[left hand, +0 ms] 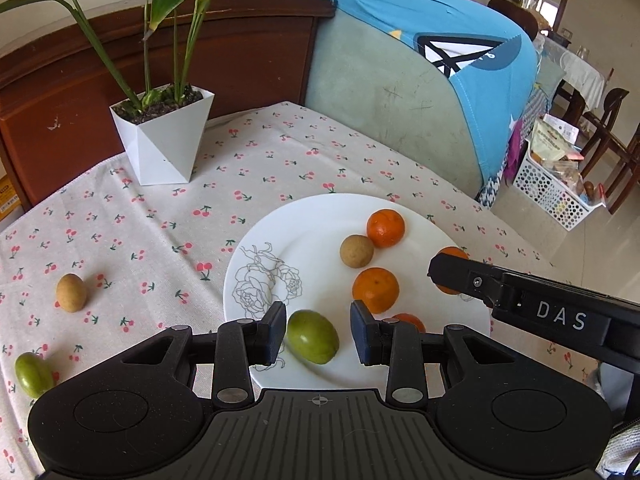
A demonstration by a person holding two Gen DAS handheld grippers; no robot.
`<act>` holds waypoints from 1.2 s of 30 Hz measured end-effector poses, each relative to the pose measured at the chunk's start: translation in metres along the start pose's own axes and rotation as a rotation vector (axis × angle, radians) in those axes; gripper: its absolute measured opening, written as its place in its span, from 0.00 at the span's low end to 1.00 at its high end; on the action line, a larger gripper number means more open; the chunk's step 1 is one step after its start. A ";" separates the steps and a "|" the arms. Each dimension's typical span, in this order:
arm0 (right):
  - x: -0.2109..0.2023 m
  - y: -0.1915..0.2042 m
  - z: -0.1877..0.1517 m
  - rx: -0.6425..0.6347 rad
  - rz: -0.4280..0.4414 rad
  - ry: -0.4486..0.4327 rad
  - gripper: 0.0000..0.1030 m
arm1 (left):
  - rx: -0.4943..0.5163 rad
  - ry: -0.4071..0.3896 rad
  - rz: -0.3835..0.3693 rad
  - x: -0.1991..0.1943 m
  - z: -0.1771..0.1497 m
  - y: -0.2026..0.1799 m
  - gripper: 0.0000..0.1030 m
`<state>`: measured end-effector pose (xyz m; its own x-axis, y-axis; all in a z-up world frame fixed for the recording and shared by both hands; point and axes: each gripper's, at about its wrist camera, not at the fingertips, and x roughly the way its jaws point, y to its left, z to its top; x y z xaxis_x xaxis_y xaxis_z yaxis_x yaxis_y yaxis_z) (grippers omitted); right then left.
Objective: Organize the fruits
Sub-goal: 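Place the green plum on the plate while the right tool places the orange there, then move the left tool to a green plum while the right tool approaches an orange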
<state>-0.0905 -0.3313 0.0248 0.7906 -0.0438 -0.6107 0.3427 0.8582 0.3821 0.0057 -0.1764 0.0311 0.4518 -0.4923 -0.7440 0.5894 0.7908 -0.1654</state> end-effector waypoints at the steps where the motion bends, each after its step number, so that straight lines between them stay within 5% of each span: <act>1: 0.001 -0.001 -0.001 0.007 -0.008 0.008 0.30 | 0.000 0.000 -0.001 0.000 0.000 -0.001 0.32; 11: 0.000 -0.002 0.002 0.052 0.016 -0.014 0.35 | -0.027 -0.021 -0.023 -0.006 0.006 0.005 0.35; 16: -0.002 0.004 0.004 0.038 0.041 -0.022 0.40 | -0.042 -0.034 0.002 -0.015 0.014 0.013 0.61; 30: -0.003 0.040 -0.008 -0.116 0.114 -0.016 0.44 | -0.196 -0.081 0.091 -0.050 0.010 0.067 0.66; 36: -0.001 0.055 -0.015 -0.169 0.150 0.002 0.44 | -0.246 -0.087 0.113 -0.059 0.001 0.083 0.75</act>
<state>-0.0801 -0.2763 0.0357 0.8253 0.0911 -0.5572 0.1316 0.9287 0.3467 0.0284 -0.0820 0.0615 0.5676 -0.4173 -0.7097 0.3565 0.9016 -0.2450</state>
